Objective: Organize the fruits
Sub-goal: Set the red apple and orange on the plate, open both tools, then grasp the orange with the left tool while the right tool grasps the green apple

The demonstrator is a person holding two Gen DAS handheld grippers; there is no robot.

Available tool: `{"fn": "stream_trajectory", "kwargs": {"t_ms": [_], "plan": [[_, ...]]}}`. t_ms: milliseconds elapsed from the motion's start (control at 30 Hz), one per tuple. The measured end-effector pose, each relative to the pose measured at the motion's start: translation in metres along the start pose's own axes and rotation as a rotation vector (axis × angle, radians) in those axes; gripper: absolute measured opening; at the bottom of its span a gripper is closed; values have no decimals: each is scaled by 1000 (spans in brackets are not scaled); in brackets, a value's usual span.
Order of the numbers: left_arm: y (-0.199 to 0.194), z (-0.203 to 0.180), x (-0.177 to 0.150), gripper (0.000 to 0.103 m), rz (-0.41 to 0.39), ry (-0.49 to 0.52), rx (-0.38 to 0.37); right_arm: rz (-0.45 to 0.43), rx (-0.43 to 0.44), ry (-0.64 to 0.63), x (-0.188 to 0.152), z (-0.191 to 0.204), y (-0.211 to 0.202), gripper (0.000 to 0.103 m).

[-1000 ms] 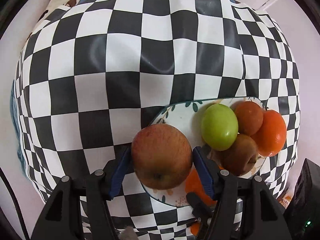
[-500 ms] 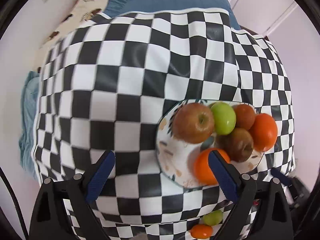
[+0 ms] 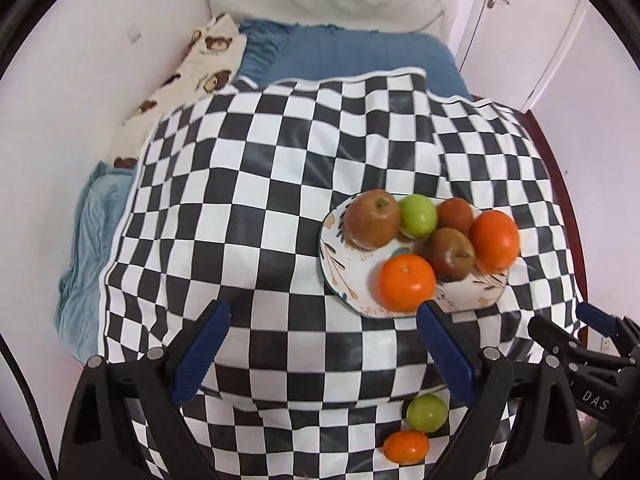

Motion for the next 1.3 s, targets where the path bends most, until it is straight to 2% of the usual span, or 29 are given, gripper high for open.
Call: {"fn": "stream_trajectory", "kwargs": {"t_ms": [233,533,667,767,900,1100,1167,1300], "plan": [[-42,-12,-19,95,-60,11,-18,-94,-18,-37,-13,0,-52,93],[-89,-20,-41,95,-128,-1,-33,-175,2,-33,-30,2,-106,93],[-95,-23,-50,95,-119,-7,-39,-186,25,-9,-39,2,-116,93],[-88,-26,-61,96,-91,-8,-48,-159,47,32,-48,-5,-111,93],[-55,-36,-90,100,21,17,-85,-55,70,103,-75,-25,-78,93],[15,-61,-156,100,270,33,-140,110,75,223,-124,-63,-27,93],[35,-72,-176,100,350,27,-159,141,69,240,-134,-71,-16,93],[67,-93,-201,100,445,29,-193,183,72,270,-152,-85,1,93]]}}
Point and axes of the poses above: each gripper's, at about its wrist camera, not at the fingertips, and y roughly the way its jaws point, z to its left, x to its top, the point moved 1 cm from there along y, roughly the way its jaws point, and after that the axes turned 14 degrees about -z, right-handed, at the moved point
